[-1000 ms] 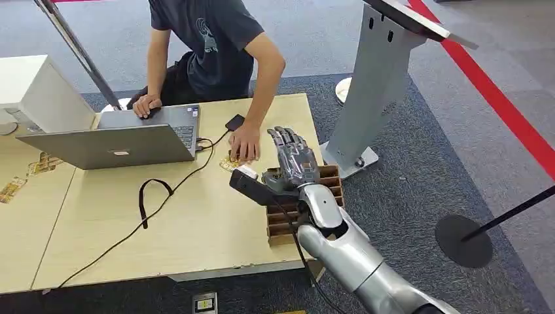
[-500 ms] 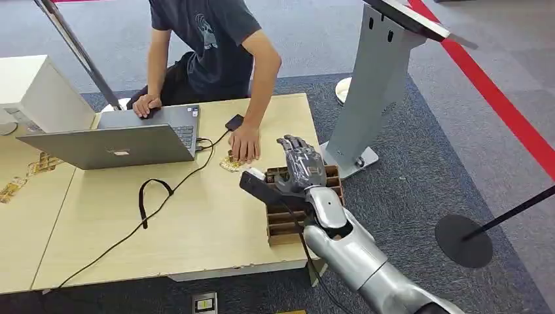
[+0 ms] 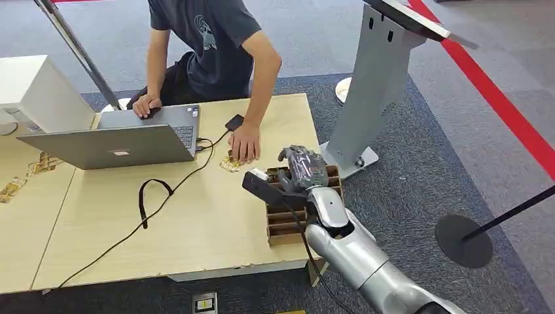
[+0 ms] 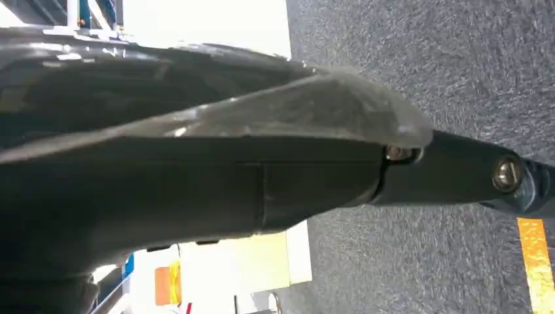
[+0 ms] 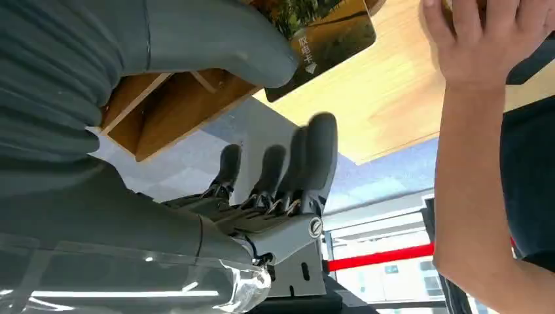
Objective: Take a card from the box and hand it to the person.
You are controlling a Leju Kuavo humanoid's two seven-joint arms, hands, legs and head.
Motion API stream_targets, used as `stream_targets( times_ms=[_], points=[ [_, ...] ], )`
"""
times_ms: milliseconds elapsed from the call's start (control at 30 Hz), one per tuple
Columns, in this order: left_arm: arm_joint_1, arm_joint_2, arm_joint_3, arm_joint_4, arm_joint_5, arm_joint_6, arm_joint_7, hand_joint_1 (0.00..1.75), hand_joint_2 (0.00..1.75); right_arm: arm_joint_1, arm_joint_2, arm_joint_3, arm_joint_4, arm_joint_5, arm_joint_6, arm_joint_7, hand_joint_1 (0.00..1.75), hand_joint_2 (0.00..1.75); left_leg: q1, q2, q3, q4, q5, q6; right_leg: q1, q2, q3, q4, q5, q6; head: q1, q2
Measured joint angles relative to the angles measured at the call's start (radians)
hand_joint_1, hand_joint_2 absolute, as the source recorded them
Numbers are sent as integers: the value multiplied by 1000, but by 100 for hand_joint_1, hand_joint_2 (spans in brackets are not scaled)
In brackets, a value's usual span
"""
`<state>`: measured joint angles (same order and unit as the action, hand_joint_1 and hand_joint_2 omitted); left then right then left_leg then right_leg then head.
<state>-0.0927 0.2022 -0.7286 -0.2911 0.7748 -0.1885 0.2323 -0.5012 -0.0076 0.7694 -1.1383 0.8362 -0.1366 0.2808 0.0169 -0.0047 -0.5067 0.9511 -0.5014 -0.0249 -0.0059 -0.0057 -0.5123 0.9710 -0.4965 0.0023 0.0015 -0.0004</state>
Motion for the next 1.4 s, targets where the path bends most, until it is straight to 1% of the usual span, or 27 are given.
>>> stream_targets(
  times_ms=[67,333,400,433,533,567,633,700,733,900,1067,1200,1233,1400],
  points=[
    [0,0,0,0,0,0,0,0,0,0,1,0,0,-2,-1,-2,94,175,0,0,0,0,0,0,0,0,0,0,0,0,0,0],
    [0,0,0,0,-3,0,0,0,0,0,1,0,0,-2,-1,-3,96,175,0,0,0,0,0,0,0,0,0,0,0,0,0,0],
    [0,0,0,0,-4,0,0,0,0,1,1,0,0,-2,-1,-3,99,175,0,0,0,0,0,0,0,0,0,0,0,0,0,0],
    [0,0,-1,0,-4,0,-1,0,0,1,1,0,0,-2,-1,-3,94,175,0,0,0,0,0,0,0,0,0,0,0,0,0,0],
    [0,0,-1,0,-5,0,-1,0,0,1,0,0,0,-3,0,-3,96,175,0,0,0,0,0,0,0,0,0,0,0,0,0,0],
    [0,0,-2,0,-5,0,-1,0,0,1,0,0,0,-3,0,-2,91,175,0,0,0,0,0,0,0,0,0,0,0,0,0,0],
    [0,0,-2,0,-6,0,-1,0,0,2,0,-1,0,-4,0,-1,89,175,0,0,0,0,0,0,0,0,0,0,0,0,0,0],
    [0,0,-3,0,-6,0,-1,0,0,3,0,-1,0,-4,0,0,89,175,0,0,0,0,0,0,0,0,0,0,0,0,0,0],
    [0,0,-3,0,-6,0,-1,0,0,3,0,-1,0,-5,1,0,93,175,0,0,0,0,0,0,0,0,0,0,0,0,0,0],
    [0,0,-5,0,-8,0,-1,0,0,3,0,-1,0,-2,4,1,91,175,0,0,0,0,0,0,0,0,0,0,0,0,0,0],
    [0,0,-5,0,-6,0,-1,0,0,2,1,-1,4,-2,1,0,99,175,0,0,0,0,0,0,0,0,0,0,0,0,0,0],
    [0,0,-5,0,0,0,-1,0,0,-4,4,-1,17,-10,-7,-9,99,175,0,0,0,0,0,0,0,0,0,0,0,0,0,0],
    [0,0,-5,0,0,0,-1,0,0,-6,5,-1,21,-11,-7,-9,96,175,0,0,0,0,0,0,0,0,0,0,0,0,0,0],
    [0,0,-5,0,2,0,-1,0,0,-8,10,-1,36,-18,-9,-13,94,175,0,0,0,0,0,0,0,0,0,0,0,0,0,0]
  ],
)
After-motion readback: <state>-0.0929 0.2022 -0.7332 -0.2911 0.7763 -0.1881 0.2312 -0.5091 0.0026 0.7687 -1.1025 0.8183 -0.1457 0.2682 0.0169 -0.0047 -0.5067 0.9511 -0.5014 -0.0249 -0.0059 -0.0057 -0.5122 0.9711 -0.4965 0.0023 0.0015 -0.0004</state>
